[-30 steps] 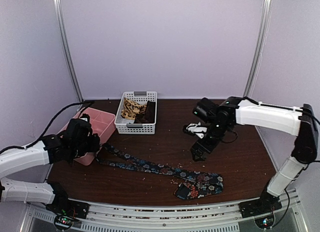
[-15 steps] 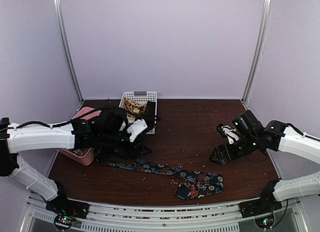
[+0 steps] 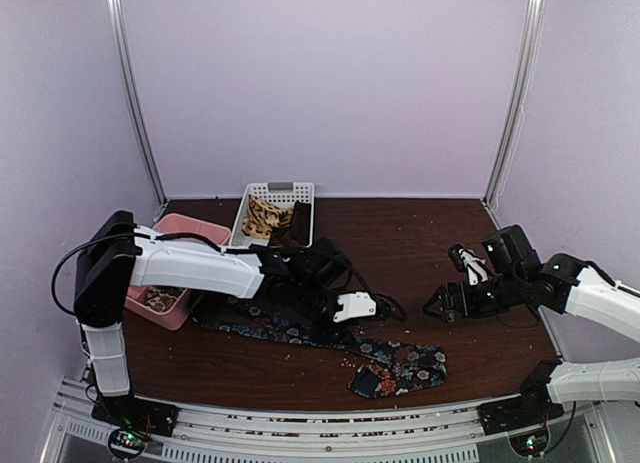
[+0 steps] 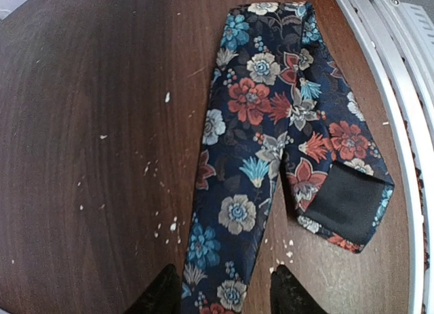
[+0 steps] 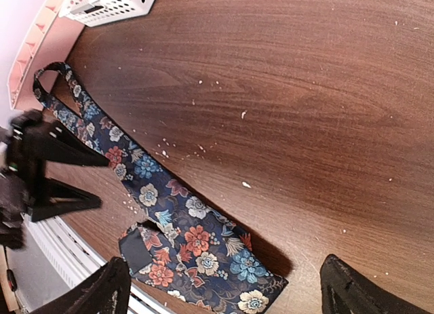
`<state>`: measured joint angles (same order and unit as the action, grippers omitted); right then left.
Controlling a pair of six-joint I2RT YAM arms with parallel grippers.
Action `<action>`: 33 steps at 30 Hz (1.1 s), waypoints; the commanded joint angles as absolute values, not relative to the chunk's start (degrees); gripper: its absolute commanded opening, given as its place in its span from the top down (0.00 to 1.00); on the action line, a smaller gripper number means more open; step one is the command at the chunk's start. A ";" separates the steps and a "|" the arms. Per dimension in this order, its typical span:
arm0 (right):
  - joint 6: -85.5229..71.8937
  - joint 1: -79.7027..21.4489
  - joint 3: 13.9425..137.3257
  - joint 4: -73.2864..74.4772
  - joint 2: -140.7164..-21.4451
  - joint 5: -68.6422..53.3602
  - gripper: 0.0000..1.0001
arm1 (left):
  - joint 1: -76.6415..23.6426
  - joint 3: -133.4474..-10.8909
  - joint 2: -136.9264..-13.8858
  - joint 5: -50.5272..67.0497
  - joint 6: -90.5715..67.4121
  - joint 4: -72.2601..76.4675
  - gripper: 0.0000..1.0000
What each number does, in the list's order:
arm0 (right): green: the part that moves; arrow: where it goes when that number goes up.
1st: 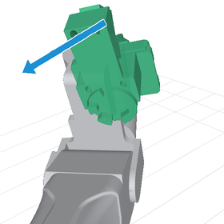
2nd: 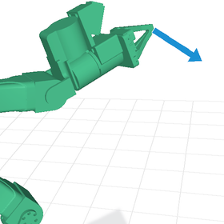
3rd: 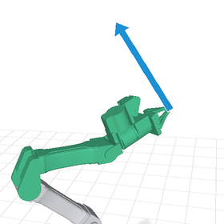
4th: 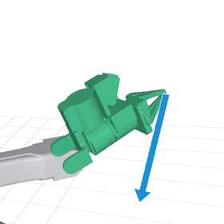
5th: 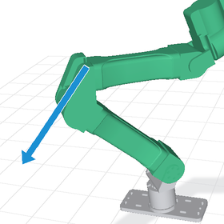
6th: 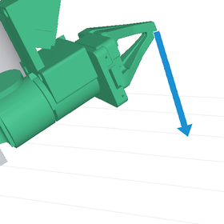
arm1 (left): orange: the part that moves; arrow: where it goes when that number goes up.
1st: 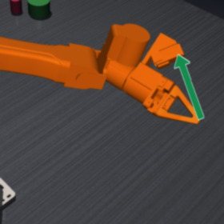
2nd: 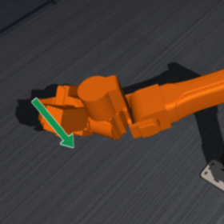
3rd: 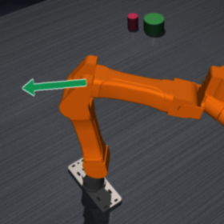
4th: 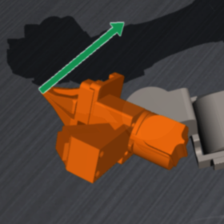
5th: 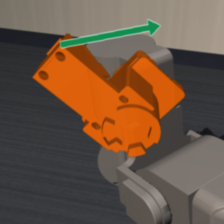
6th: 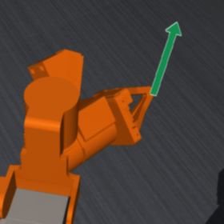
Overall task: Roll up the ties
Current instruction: Adjust the tie at the center of the board.
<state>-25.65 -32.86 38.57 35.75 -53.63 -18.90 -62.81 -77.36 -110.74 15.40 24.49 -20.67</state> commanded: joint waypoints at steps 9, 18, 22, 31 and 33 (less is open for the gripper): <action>-27.22 -31.64 36.49 32.20 -50.76 -20.14 0.03 | -65.35 -86.64 -120.76 17.57 31.64 -28.69 0.51; -27.26 -31.46 35.89 31.20 -50.44 -21.14 0.04 | -63.61 -86.95 -120.48 12.44 28.09 -28.32 0.93; -26.90 -31.46 36.00 31.16 -50.19 -21.27 0.05 | -59.98 -86.04 -119.04 12.08 22.89 -25.75 1.00; -25.66 -32.23 36.96 30.98 -51.75 -25.11 0.16 | -51.77 -81.09 -114.76 11.66 12.27 -22.98 1.00; -25.23 -33.03 37.51 31.66 -52.23 -25.23 0.18 | -52.27 -78.87 -113.13 13.89 15.48 -22.87 0.95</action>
<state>-26.41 -31.97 36.07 31.97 -51.35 -23.16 -52.73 -82.35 -118.15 11.40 16.69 -25.26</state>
